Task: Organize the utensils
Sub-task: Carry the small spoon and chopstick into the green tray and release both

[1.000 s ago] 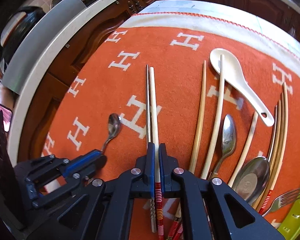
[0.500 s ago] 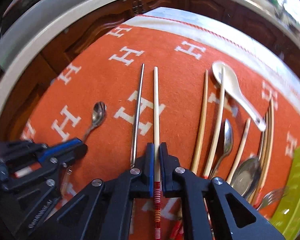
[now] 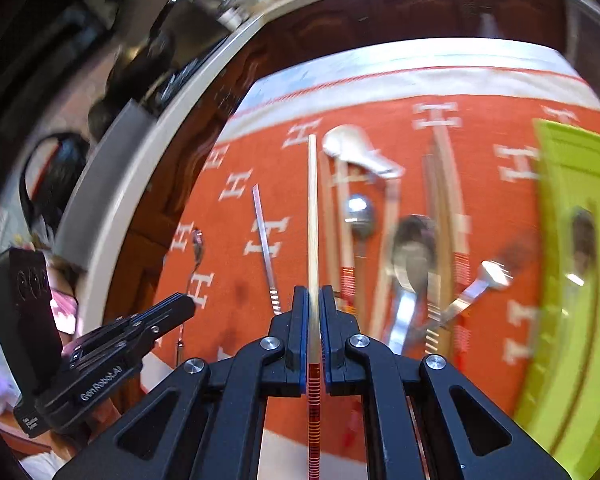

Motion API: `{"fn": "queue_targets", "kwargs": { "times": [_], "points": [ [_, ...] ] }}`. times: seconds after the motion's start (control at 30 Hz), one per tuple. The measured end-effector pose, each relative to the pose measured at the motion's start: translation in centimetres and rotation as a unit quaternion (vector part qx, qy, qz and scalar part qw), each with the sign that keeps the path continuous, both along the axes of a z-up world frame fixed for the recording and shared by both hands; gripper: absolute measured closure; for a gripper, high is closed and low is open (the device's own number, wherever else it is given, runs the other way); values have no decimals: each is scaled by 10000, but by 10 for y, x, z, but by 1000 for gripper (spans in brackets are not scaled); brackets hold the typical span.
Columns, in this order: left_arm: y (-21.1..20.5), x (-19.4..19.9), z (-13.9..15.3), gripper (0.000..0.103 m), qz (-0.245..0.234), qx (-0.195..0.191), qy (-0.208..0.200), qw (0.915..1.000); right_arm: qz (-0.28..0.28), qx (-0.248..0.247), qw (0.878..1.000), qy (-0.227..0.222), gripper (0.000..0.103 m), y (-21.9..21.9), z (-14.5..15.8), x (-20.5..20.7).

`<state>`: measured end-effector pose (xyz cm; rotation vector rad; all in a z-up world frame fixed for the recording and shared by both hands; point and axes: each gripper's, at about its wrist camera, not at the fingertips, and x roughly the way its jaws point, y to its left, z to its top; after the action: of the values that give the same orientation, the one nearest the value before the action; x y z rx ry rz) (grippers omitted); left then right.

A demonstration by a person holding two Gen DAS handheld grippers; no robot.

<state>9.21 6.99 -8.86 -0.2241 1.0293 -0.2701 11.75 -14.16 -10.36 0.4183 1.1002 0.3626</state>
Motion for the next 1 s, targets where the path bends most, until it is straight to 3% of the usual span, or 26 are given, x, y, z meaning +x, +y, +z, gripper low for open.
{"fn": "queue_targets", "kwargs": {
  "times": [0.13,0.3,0.43,0.57,0.8,1.0],
  "points": [
    [-58,0,29,101,-667,-120,-198,9975,-591,42,9982,-70,98,-61,13,-23],
    [-137,10,43,101,-1344,-207,-181,9906,-1124,-96,9936,-65,98,-129,18,-41],
    [-195,22,41,101,-1638,-189,-116,9863,-1408,-342,9893,-142,98,-167,20,-46],
    [-241,37,22,101,-1805,-96,151,9834,-1590,-641,9851,-147,98,-198,17,-48],
    [-278,46,-29,101,-2099,267,551,9758,-1700,-775,9824,80,97,-225,-7,-39],
    [-277,41,-35,101,-2163,404,557,9739,-1799,-642,9812,264,83,-228,-32,-37]
  ]
}}
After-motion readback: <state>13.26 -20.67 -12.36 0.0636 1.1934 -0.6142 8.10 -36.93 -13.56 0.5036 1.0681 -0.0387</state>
